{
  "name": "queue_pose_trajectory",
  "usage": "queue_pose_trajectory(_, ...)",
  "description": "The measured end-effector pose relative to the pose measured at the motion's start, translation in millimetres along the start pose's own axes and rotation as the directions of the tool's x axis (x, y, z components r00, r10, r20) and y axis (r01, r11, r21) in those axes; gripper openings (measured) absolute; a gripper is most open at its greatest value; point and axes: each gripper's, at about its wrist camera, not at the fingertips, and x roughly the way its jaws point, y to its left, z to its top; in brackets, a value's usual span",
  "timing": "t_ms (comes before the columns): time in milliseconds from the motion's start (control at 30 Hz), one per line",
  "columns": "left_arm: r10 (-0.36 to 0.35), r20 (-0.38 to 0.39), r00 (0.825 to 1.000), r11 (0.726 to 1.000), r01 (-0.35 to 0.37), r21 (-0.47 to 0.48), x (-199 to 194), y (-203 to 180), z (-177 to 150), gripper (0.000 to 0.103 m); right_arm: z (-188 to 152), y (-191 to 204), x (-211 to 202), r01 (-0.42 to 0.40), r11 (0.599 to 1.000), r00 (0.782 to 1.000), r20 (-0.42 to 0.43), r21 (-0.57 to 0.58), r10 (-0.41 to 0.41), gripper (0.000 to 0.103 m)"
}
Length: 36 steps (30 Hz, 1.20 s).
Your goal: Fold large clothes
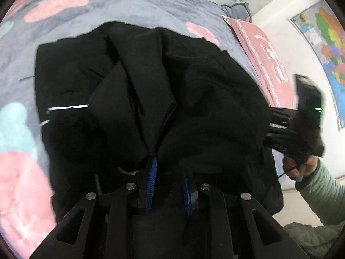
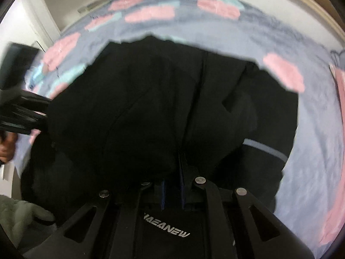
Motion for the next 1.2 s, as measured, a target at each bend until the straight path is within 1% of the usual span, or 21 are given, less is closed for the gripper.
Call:
queue_pose_trajectory(100, 0.032, 0.002, 0.999, 0.999, -0.032, -0.016, -22.4, 5.3, 1.4, 0.023, -5.5, -9.6, -7.4, -0.016, 0.999, 1.000, -0.018, 0.042, 0.017, 0.016)
queue_pose_trajectory(133, 0.041, 0.013, 0.999, 0.999, -0.041, -0.030, -30.8, 7.6, 4.5, 0.023, -8.0, -13.9, -14.3, -0.011, 0.998, 1.000, -0.017, 0.055, 0.012, 0.022)
queue_pose_trajectory(167, 0.039, 0.032, 0.999, 0.998, -0.037, -0.046, -40.6, 10.1, 7.5, 0.023, -10.3, -19.4, -22.6, -0.001, 0.998, 1.000, -0.017, 0.070, 0.002, 0.036)
queue_pose_trajectory(233, -0.003, 0.088, 0.996, 0.998, 0.009, -0.065, -63.2, 9.4, 17.2, 0.024, -15.0, -30.0, -42.8, 0.019, 0.995, 1.000, 0.009, 0.097, -0.020, 0.051)
queue_pose_trajectory(333, -0.043, 0.177, 0.983, 0.998, 0.050, -0.032, -88.9, -10.8, 40.0, 0.025, -1.9, -49.5, -84.9, 0.001, 0.987, 0.997, 0.082, 0.163, -0.014, 0.051)
queue_pose_trajectory(400, -0.074, 0.225, 0.971, 0.997, 0.081, -0.020, -94.2, -31.5, 61.6, 0.031, 13.5, -50.4, -106.8, -0.031, 0.983, 0.989, 0.145, 0.183, 0.004, 0.051)
queue_pose_trajectory(433, -0.076, 0.241, 0.968, 0.996, 0.085, -0.026, -93.2, -37.1, 71.2, 0.041, 25.1, -47.8, -116.7, -0.046, 0.981, 0.984, 0.179, 0.187, 0.012, 0.051)
queue_pose_trajectory(467, -0.078, 0.256, 0.964, 0.995, 0.090, -0.036, -88.8, -43.1, 82.7, 0.046, 39.9, -43.7, -123.5, -0.058, 0.979, 0.979, 0.204, 0.196, 0.017, 0.051)
queue_pose_trajectory(500, -0.089, 0.264, 0.961, 0.994, 0.103, -0.038, -81.0, -47.2, 92.7, 0.046, 54.7, -38.9, -123.8, -0.076, 0.975, 0.977, 0.211, 0.208, 0.031, 0.052)
queue_pose_trajectory(567, -0.125, 0.233, 0.965, 0.989, 0.140, -0.051, -57.2, -48.2, 103.2, 0.046, 72.6, -30.5, -108.7, -0.110, 0.967, 0.982, 0.176, 0.228, 0.070, 0.052)
queue_pose_trajectory(633, -0.144, 0.154, 0.978, 0.985, 0.156, -0.068, -22.8, -43.1, 105.8, 0.046, 79.2, -19.8, -76.3, -0.112, 0.961, 0.991, 0.105, 0.254, 0.088, 0.052)
queue_pose_trajectory(667, -0.135, 0.116, 0.984, 0.986, 0.145, -0.081, -3.4, -38.8, 102.4, 0.046, 72.8, -9.8, -59.5, -0.120, 0.958, 0.992, 0.064, 0.259, 0.107, 0.052)
queue_pose_trajectory(700, -0.104, 0.058, 0.993, 0.989, 0.109, -0.103, 21.0, -31.5, 92.1, 0.046, 68.1, -5.5, -39.7, -0.121, 0.956, 0.992, 0.014, 0.267, 0.122, 0.052)
queue_pose_trajectory(733, -0.080, 0.030, 0.996, 0.990, 0.083, -0.117, 34.5, -28.0, 88.7, 0.045, 59.2, -1.7, -15.9, -0.094, 0.957, 0.992, -0.054, 0.276, 0.113, 0.052)
queue_pose_trajectory(767, -0.052, -0.017, 0.999, 0.989, 0.049, -0.141, 56.4, -18.2, 74.8, 0.044, 43.3, 2.5, 15.3, -0.032, 0.959, 0.985, -0.151, 0.281, 0.078, 0.052)
queue_pose_trajectory(833, -0.044, -0.056, 0.997, 0.982, 0.033, -0.184, 80.8, -4.4, 57.9, 0.035, 17.4, 3.6, 48.3, 0.003, 0.951, 0.976, -0.208, 0.310, 0.065, 0.053)
queue_pose_trajectory(900, -0.086, -0.009, 0.996, 0.964, 0.081, -0.255, 88.8, 8.7, 45.3, 0.034, 0.5, 2.7, 54.1, -0.009, 0.939, 0.985, -0.159, 0.344, 0.068, 0.054)
queue_pose_trajectory(1000, -0.142, 0.047, 0.989, 0.937, 0.149, -0.315, 79.2, 13.9, 43.4, 0.034, -11.8, 8.2, 39.2, -0.014, 0.937, 0.996, -0.075, 0.350, 0.043, 0.055)
queue_pose_trajectory(1033, -0.147, 0.055, 0.988, 0.938, 0.156, -0.309, 74.1, 11.2, 42.5, 0.034, -12.8, 9.4, 35.3, -0.014, 0.939, 0.997, -0.071, 0.345, 0.041, 0.055)
queue_pose_trajectory(1100, -0.119, 0.059, 0.991, 0.959, 0.130, -0.252, 57.1, -2.4, 39.5, 0.034, -17.1, 14.4, 17.6, -0.021, 0.945, 0.997, -0.059, 0.327, 0.043, 0.055)
queue_pose_trajectory(1200, -0.108, 0.086, 0.990, 0.978, 0.122, -0.171, 28.2, -26.8, 28.8, 0.034, -24.1, 26.4, -26.5, -0.045, 0.954, 0.999, 0.025, 0.298, 0.039, 0.055)
